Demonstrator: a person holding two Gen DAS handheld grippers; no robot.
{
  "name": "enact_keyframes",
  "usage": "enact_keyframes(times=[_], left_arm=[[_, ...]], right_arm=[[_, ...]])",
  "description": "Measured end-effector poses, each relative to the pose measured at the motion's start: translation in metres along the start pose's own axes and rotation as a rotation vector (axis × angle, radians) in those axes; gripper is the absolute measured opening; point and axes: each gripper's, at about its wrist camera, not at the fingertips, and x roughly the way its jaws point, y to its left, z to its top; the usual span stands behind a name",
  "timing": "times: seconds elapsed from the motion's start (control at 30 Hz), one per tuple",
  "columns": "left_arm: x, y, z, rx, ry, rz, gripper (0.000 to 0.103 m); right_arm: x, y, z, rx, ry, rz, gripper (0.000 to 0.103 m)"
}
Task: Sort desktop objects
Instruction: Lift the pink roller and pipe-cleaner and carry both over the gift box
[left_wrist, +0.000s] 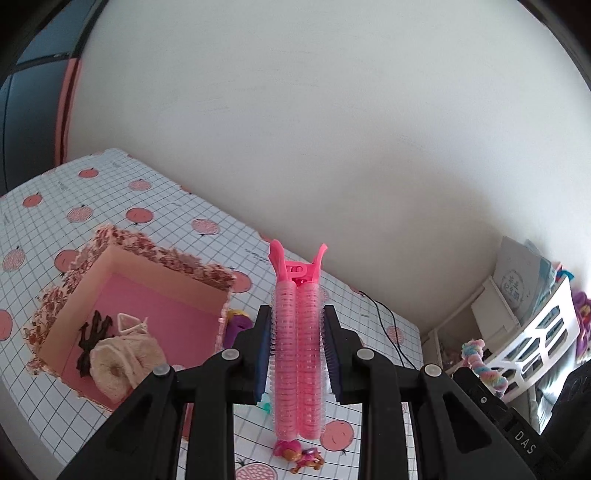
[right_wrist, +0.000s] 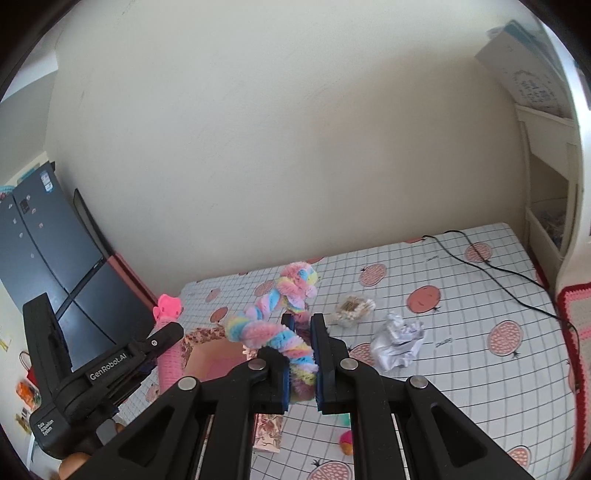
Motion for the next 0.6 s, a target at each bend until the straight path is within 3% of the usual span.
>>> enact_keyframes(times=[0.6], left_arm=[[-0.050, 0.150, 0.031, -0.256, -0.140, 0.160, 0.027]], right_arm=[[0.072, 0.099, -0.051, -0.143, 0.141, 0.106, 0.010]])
